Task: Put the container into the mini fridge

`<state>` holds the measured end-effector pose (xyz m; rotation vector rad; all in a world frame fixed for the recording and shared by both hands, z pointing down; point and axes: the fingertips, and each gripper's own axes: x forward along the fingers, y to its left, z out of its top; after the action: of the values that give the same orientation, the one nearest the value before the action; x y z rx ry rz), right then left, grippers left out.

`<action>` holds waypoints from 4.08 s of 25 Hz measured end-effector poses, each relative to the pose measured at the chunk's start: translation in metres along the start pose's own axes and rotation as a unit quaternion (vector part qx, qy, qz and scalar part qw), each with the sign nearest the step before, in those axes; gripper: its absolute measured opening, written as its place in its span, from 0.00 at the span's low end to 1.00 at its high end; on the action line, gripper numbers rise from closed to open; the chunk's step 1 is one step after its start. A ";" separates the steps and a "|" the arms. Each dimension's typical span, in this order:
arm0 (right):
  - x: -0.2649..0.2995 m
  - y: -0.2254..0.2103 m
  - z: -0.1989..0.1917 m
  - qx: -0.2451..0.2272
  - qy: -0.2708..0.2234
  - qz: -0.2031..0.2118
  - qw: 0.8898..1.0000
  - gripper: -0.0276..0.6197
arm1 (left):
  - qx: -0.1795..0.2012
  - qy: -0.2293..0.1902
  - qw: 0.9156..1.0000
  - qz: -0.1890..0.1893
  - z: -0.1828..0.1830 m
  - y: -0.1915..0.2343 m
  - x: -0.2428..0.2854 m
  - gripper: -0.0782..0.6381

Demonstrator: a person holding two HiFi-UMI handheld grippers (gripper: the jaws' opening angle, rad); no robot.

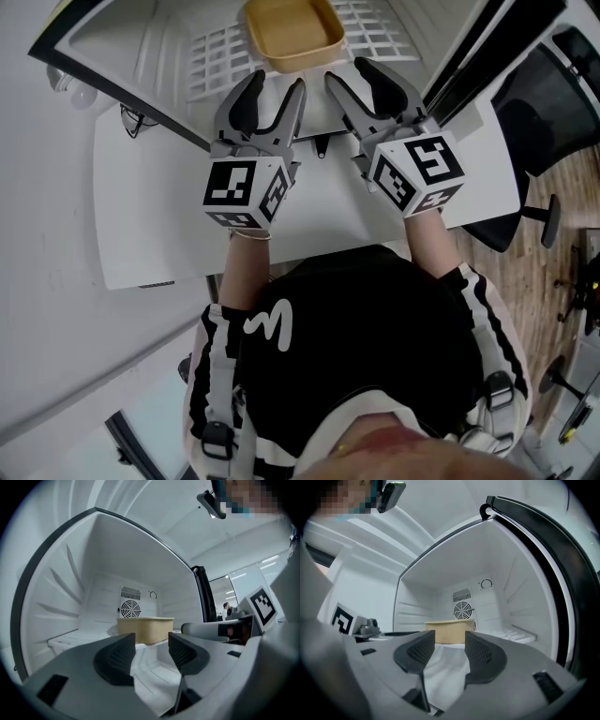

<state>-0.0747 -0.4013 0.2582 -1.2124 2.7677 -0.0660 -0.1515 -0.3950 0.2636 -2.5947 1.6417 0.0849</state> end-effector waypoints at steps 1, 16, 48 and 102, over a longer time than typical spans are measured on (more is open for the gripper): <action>-0.001 0.001 0.000 0.000 -0.001 0.000 1.000 0.34 | 0.000 0.000 1.000 0.000 -0.001 -0.001 -0.002 0.41; -0.033 0.023 -0.016 0.006 0.004 0.002 1.000 0.34 | 0.003 0.004 1.000 -0.004 -0.010 -0.022 -0.036 0.41; -0.092 0.058 -0.038 0.019 -0.003 0.007 1.000 0.16 | 0.007 -0.007 1.000 -0.017 -0.026 -0.056 -0.102 0.31; -0.099 0.076 -0.049 0.027 0.008 0.034 0.999 0.06 | -0.006 -0.010 0.999 -0.038 -0.032 -0.068 -0.112 0.12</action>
<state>-0.0700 -0.2777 0.3087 -1.1087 2.7982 -0.1444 -0.1373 -0.2684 0.3073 -2.6526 1.5380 0.1162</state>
